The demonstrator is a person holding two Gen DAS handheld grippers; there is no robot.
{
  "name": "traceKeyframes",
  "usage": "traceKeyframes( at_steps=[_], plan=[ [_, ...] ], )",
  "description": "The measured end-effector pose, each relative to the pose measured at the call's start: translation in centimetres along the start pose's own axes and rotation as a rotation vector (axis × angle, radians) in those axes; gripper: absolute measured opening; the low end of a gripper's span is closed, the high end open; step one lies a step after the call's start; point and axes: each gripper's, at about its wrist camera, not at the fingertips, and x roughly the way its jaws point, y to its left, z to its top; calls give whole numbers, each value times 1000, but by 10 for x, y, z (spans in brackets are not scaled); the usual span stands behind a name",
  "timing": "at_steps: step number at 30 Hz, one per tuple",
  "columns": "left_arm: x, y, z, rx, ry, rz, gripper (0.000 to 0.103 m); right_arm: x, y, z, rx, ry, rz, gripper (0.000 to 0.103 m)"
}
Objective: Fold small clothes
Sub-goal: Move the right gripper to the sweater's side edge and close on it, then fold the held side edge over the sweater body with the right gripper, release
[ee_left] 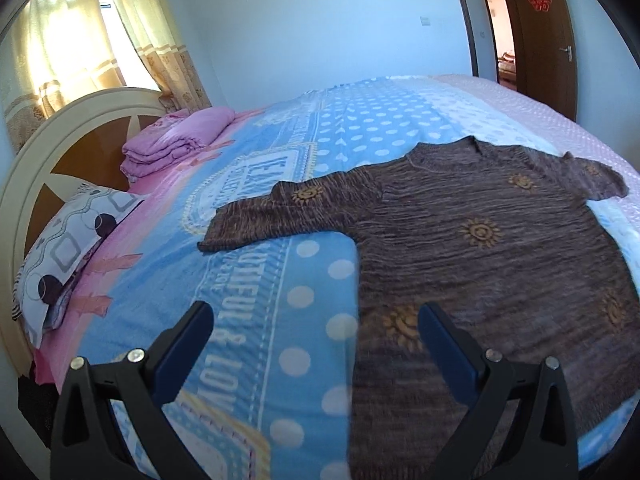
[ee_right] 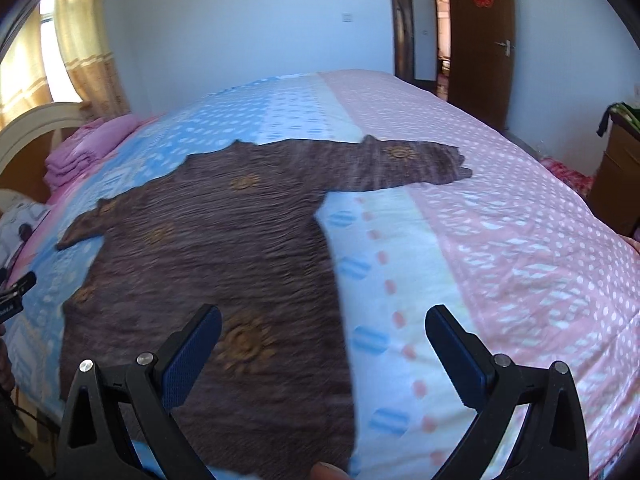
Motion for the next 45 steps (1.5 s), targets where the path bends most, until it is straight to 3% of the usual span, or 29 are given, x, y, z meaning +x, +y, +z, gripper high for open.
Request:
traceKeyframes(
  at_steps=[2,12,22,25,30,35,41,45],
  plan=[
    [21,-4,10,15,12,15,103,15,-16,13,26,17,-23,98],
    [100,-26,51,11,31,83,103,87,-126,87,290,76,-67,53],
    [155,-38,80,2,65,163,103,160,-203,145,467,61,-66,50],
    [165,-38,89,-21,78,168,103,182,-210,152,488,84,-54,49],
    [184,-43,94,-38,105,179,103,197,-202,151,448,121,-56,6],
    [200,-51,85,-36,156,165,103,182,-198,152,413,107,-56,3],
    [199,-45,85,-74,150,131,103,144,-190,175,366,-1,-132,3],
    [199,-42,84,-96,150,113,103,121,-163,199,300,-77,-144,3]
  ],
)
